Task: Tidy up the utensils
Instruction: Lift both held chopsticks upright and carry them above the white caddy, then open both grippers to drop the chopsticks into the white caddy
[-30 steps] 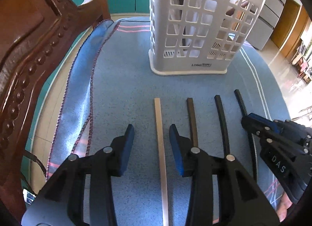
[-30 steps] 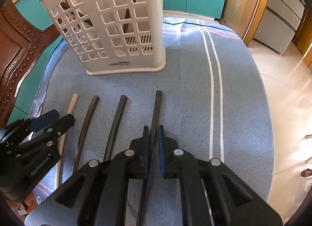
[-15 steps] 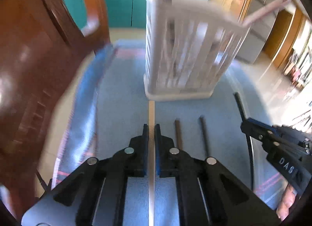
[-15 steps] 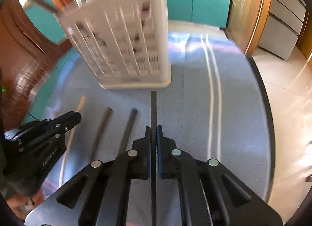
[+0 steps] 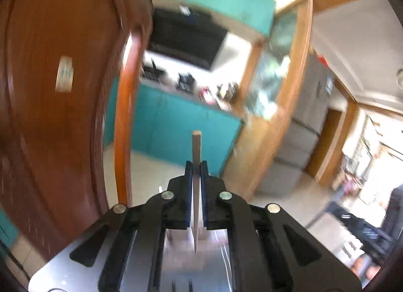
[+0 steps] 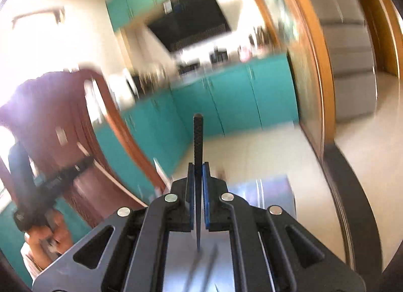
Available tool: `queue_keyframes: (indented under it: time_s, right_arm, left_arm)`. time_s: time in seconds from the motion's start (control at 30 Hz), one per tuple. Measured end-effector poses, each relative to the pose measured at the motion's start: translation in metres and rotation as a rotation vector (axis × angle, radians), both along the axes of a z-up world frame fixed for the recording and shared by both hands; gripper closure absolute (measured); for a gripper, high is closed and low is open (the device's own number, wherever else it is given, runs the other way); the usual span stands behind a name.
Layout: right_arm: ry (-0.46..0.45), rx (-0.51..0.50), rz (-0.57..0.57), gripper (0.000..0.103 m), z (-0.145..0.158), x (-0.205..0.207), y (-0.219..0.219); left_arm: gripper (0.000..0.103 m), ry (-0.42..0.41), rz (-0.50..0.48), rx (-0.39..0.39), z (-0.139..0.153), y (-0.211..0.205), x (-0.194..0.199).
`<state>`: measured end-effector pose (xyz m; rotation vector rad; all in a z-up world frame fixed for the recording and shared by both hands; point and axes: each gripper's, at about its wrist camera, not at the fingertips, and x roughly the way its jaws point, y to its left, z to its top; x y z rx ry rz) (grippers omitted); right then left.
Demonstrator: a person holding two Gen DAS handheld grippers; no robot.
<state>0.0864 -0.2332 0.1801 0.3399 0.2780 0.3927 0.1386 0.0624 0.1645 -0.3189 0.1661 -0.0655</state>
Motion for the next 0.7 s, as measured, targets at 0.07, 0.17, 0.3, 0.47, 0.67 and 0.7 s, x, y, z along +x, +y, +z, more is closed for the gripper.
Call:
queue_keyframes:
  time_s: [0.07, 0.17, 0.3, 0.47, 0.67, 0.7]
  right_arm:
    - [-0.107, 0.003, -0.069, 0.097, 0.012, 0.004, 0.006]
    - [-0.128, -0.054, -0.109, 0.097, 0.000, 0.033, 0.029]
    - [-0.072, -0.110, -0.067, 0.097, -0.052, 0.073, 0.059]
    - [0.014, -0.159, -0.039, 0.097, -0.106, 0.097, 0.085]
    - [0.020, -0.193, -0.042, 0.072, -0.108, 0.077, 0.082]
    - [0.011, -0.184, -0.039, 0.070, -0.105, 0.069, 0.077]
  left_arm:
    - [0.096, -0.044, 0.063, 0.059, 0.000, -0.010, 0.017]
    - [0.096, 0.036, 0.075, 0.099, -0.029, -0.023, 0.052]
    - [0.096, 0.117, 0.078, 0.141, -0.070, -0.032, 0.078]
    - [0.096, 0.169, 0.056, 0.158, -0.096, -0.031, 0.092]
    - [0.074, 0.145, 0.014, 0.158, -0.092, -0.023, 0.072]
    - [0.074, 0.137, 0.002, 0.162, -0.090, -0.022, 0.064]
